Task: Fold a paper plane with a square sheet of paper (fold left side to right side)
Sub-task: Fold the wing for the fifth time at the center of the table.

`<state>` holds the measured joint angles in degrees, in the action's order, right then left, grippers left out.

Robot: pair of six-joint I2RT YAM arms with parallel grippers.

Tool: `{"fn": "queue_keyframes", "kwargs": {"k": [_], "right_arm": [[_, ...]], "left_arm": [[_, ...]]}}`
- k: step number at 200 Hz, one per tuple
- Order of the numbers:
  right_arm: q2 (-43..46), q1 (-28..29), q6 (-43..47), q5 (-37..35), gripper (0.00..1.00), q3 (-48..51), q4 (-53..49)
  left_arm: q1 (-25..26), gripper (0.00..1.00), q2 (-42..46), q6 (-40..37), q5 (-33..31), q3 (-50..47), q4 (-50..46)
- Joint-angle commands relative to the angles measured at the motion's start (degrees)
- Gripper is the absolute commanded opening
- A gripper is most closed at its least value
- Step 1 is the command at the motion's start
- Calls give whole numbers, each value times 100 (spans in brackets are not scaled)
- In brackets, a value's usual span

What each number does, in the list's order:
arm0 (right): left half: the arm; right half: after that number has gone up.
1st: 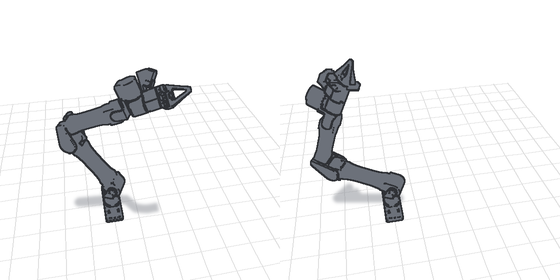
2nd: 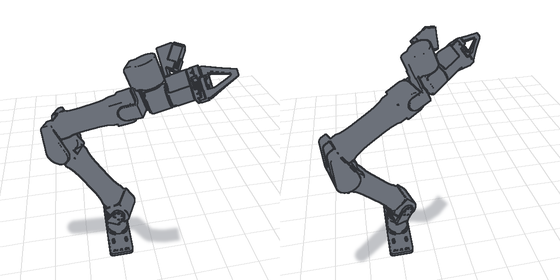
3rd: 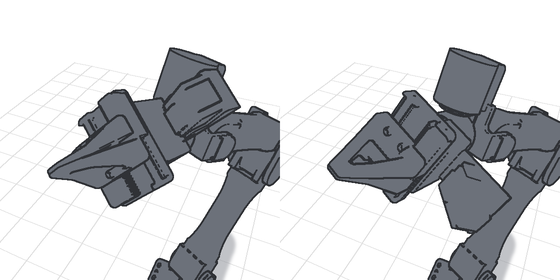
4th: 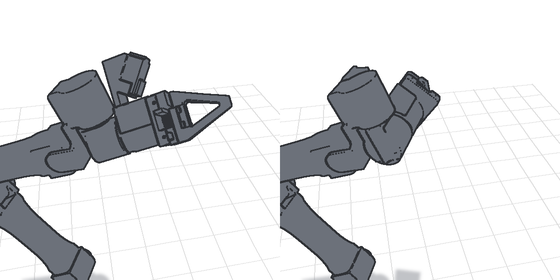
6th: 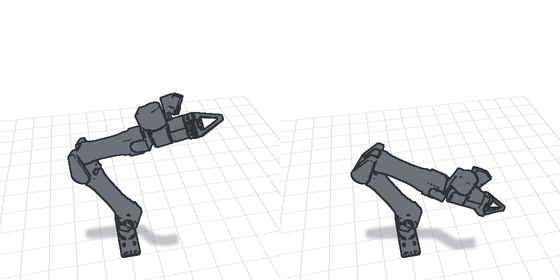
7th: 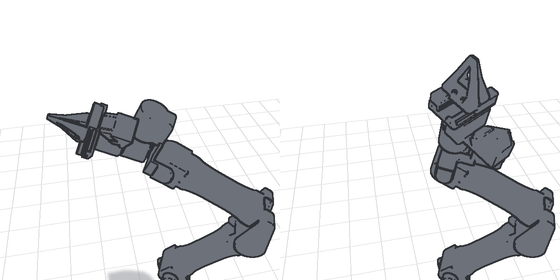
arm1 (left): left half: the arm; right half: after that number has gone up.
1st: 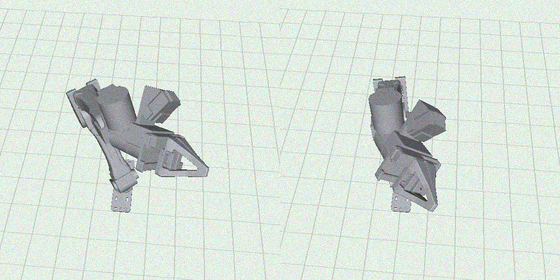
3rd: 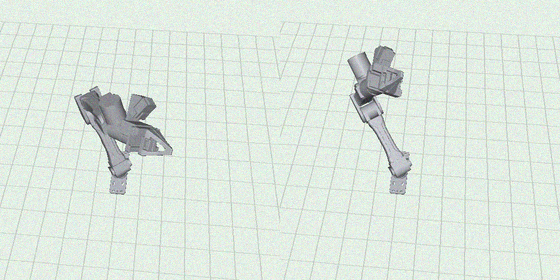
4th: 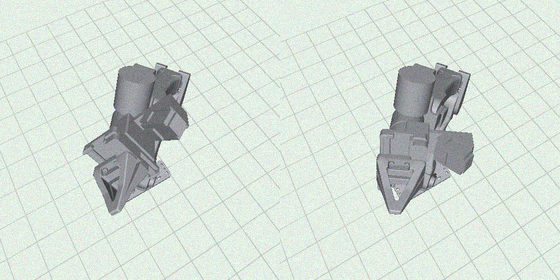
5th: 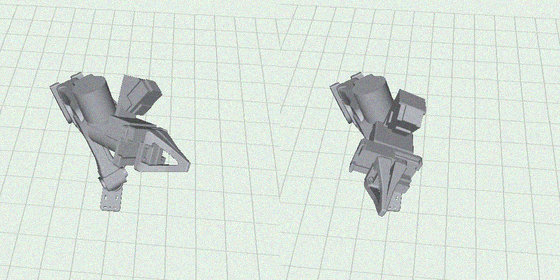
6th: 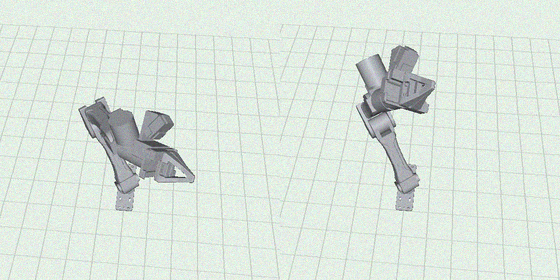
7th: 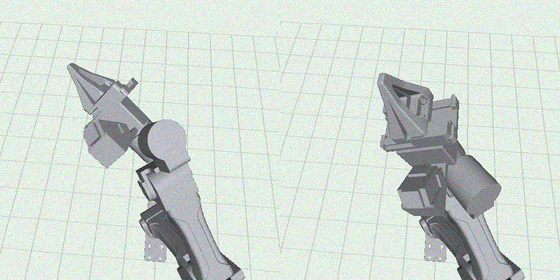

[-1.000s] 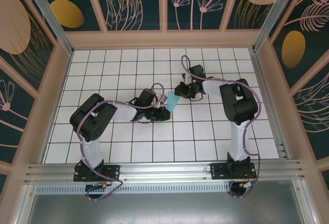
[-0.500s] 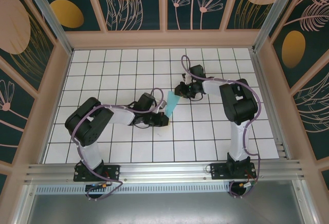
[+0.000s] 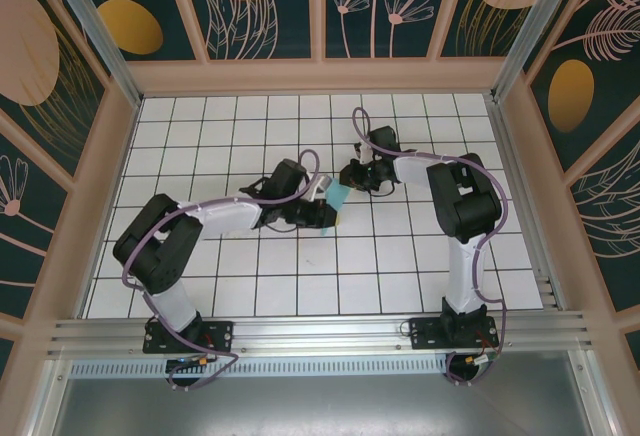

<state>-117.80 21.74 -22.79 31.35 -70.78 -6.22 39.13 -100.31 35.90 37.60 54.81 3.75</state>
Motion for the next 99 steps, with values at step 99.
{"fn": "queue_keyframes", "kwargs": {"k": [99], "right_arm": [[455,27,-16,-258,20,44,112]], "left_arm": [[-162,14,-1315,-343,-376,56,-251]]}}
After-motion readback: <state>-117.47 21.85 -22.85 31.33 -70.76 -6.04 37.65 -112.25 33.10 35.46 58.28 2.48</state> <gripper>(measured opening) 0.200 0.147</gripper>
